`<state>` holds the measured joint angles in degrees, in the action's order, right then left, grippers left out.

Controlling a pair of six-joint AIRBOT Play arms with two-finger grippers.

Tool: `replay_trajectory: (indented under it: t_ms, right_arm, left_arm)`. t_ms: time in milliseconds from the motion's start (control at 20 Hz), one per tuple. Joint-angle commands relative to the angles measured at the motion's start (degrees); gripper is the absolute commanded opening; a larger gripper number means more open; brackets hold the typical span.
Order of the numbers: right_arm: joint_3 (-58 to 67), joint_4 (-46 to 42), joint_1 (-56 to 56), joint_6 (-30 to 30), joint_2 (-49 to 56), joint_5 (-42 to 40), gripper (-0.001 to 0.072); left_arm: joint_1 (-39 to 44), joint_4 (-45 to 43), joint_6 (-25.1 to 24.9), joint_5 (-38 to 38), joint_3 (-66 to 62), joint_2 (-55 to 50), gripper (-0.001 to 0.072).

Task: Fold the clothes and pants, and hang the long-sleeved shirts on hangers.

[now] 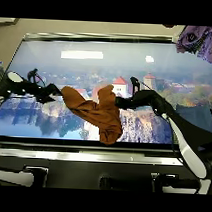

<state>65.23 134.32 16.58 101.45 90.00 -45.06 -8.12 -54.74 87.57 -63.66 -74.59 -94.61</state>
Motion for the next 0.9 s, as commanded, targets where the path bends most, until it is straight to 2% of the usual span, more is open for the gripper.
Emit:
replay_trajectory:
  t_ms: [0, 50, 100, 150, 200, 300, 450, 500, 700, 850]
  right_arm:
    - [0.04, -0.63, 0.04, 0.11, -1.09, -1.84, 0.0027]
    - [0.04, -0.61, 0.04, 0.11, -1.27, -2.16, 0.0027]
    - [0.04, -0.66, 0.04, 0.11, -1.53, -2.45, 0.0027]
    - [0.04, -0.92, 0.04, 0.11, -2.14, -2.45, 0.0027]
    - [0.04, -1.6, 0.04, 0.09, -3.15, -1.99, 0.0027]
    - [0.37, -5.4, 0.0, -0.39, -6.43, 0.31, 0.0026]
    - [7.34, -23.23, -0.02, -10.27, -13.0, 0.55, 0.0026]
    - [10.54, -27.85, 0.0, -11.93, -15.28, 0.0, 0.0026]
    - [23.1, -38.53, 0.04, -12.37, -25.59, -4.74, 0.0027]
    - [27.19, -41.68, 0.04, -12.37, -34.38, -7.21, 0.0027]
  left_arm:
    - [1.16, 6.78, -3.67, 6.69, 0.79, -5.84, 0.0633]
    - [1.6, 6.8, -3.65, 8.5, 0.76, -6.58, 0.0609]
    - [2.12, 6.78, -3.67, 9.94, 0.52, -7.23, 0.0449]
    - [2.47, 7.08, -3.67, 11.06, 0.09, -7.56, 0.0183]
    - [2.56, 7.3, -3.85, 11.32, -0.76, -7.39, 0.0017]
    - [2.36, 6.91, -4.11, 10.56, -4.72, -5.88, 0.0015]
    - [1.01, 1.09, -3.72, 7.26, -14.01, 0.74, 0.0013]
    - [0.59, -2.47, -2.49, 6.21, -17.57, 3.98, 0.0013]
    - [-0.04, -14.34, 2.78, 1.46, -28.63, 18.36, 0.0013]
    - [-0.07, -17.57, 7.17, -4.37, -30.27, 29.83, 0.0013]
